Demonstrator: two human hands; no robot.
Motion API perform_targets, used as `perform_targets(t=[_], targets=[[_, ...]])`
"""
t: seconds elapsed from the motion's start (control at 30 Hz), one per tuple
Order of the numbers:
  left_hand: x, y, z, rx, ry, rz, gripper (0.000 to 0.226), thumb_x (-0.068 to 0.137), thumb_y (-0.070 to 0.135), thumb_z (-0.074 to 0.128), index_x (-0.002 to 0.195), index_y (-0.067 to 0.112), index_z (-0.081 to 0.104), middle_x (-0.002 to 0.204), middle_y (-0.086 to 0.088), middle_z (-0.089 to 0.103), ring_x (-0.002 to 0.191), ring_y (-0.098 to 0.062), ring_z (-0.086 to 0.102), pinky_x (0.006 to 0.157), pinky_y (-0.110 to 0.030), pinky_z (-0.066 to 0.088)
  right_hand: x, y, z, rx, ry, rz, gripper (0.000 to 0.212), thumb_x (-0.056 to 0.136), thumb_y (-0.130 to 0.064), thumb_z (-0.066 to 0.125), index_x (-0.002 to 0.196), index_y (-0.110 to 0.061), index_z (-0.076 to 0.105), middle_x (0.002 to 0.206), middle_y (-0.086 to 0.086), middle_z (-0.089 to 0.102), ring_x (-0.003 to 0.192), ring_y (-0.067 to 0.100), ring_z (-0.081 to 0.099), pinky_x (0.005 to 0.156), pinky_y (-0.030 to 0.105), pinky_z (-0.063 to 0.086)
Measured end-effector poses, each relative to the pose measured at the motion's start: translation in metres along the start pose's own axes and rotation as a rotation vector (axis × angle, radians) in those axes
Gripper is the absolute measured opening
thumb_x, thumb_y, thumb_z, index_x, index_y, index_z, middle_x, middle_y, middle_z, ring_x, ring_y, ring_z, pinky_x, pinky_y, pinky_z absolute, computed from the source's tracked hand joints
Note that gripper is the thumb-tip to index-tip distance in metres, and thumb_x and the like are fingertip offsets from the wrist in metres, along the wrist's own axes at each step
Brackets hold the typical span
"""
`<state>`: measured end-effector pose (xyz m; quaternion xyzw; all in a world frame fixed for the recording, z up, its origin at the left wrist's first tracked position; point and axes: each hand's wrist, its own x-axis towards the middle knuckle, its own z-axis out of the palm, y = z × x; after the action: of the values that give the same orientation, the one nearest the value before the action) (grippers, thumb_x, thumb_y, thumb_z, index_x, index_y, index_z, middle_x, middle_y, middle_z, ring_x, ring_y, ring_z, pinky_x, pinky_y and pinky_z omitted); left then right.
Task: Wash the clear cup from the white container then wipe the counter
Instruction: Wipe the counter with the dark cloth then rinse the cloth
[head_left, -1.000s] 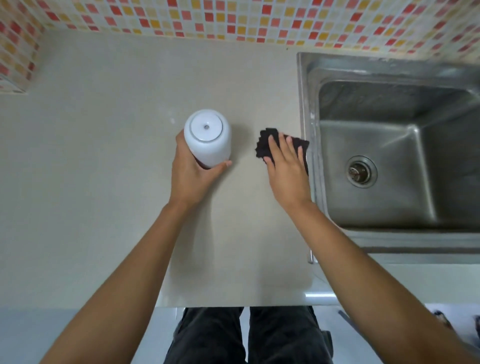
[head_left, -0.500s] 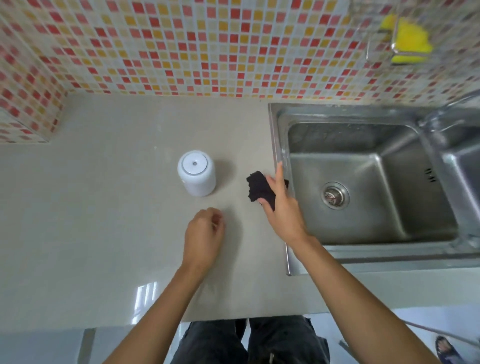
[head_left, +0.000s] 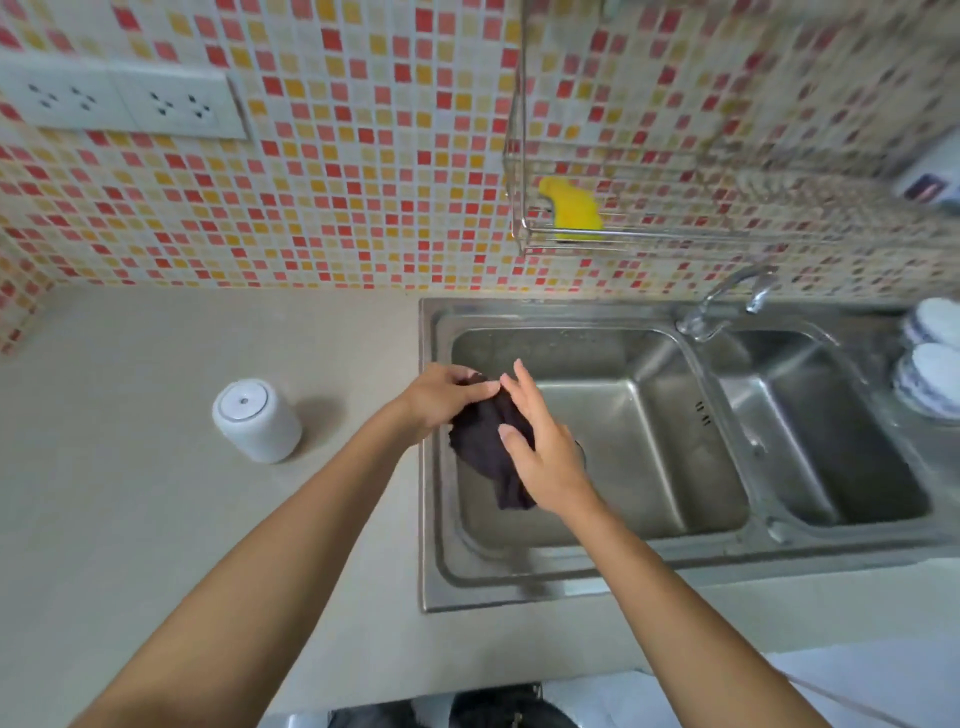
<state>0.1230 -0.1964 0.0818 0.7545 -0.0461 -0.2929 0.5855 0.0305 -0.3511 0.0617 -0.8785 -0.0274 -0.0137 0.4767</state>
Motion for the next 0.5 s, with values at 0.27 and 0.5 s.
perform_targets(t=[0.27,0.5], targets=[[0.01,0.072,0.069,0.39,-0.016,0.295,0.008,0.09,0.021,0.067,0.097,0.021,0.071,0.085,0.007,0.07,0.08,-0.009,0.065,0.078,-0.027,0.052,0.024,0.049,-0.113,-0.127,0.026,-0.005,0.038,0.091,-0.014,0.061,0.128,-0.023,0.055,0.148,-0.002,0.041,0.137,0.011,0.035,0.111,0.028,0.029],[0.01,0.154,0.082,0.367,0.262,0.487,0.019,0.084,0.028,0.073,0.093,0.011,0.073,0.089,0.0,0.07,0.086,-0.016,0.064,0.074,-0.03,0.052,0.053,0.014,-0.223,0.013,0.16,-0.082,0.009,0.088,-0.022,0.068,0.095,-0.019,0.064,0.092,-0.008,0.069,0.087,0.009,0.064,0.082,0.027,0.049]])
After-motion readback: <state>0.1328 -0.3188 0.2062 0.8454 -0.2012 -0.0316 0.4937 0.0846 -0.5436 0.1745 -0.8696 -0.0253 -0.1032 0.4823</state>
